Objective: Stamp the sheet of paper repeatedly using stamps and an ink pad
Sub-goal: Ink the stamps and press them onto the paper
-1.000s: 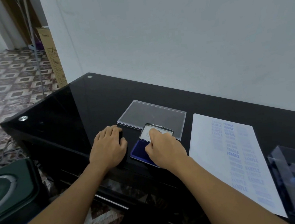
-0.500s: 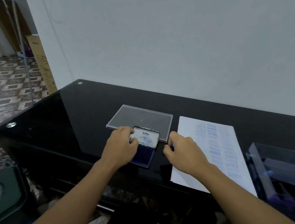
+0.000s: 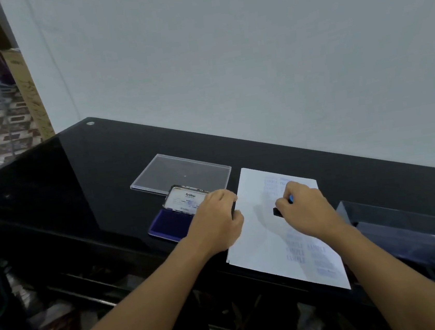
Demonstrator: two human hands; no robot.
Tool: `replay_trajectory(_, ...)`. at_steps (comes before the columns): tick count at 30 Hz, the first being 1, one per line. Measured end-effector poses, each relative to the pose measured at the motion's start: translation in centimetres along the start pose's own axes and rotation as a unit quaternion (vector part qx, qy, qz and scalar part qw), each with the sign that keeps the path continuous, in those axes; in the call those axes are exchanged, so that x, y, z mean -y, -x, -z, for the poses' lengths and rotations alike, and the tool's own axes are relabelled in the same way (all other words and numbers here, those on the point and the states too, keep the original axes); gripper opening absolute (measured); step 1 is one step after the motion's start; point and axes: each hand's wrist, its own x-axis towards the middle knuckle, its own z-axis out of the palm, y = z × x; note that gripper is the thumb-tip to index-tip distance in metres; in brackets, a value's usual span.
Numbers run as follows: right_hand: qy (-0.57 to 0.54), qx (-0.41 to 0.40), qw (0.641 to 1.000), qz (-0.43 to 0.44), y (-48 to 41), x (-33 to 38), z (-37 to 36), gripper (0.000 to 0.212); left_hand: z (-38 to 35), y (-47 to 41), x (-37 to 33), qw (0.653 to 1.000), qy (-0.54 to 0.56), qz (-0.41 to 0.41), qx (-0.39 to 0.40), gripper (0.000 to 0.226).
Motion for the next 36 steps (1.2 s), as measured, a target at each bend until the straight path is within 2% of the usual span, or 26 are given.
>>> replay_trajectory(9,0.030,0.026,0.999,-0.011,-1.6,-1.1,-0.4,0.015,-2.2,0.8,-0.6,0.998,-0.006,0.005,0.061,0.043)
replay_trajectory(18,0.037,0.058,0.997,-0.020,-3.2,-1.2,-1.4,0.014,-3.0,1.6,-0.3,0.997,-0.065,-0.016,0.038,0.042)
replay_trajectory(24,0.049,0.068,0.996,-0.008,-3.4,-0.8,-1.7,0.024,-3.0,1.6,-0.3,0.996,-0.074,-0.015,0.047,0.042)
replay_trajectory(36,0.070,0.059,0.996,0.000,-4.1,-0.8,-3.6,0.018,-3.0,1.8,-0.3,0.994,-0.098,-0.021,0.053,0.041)
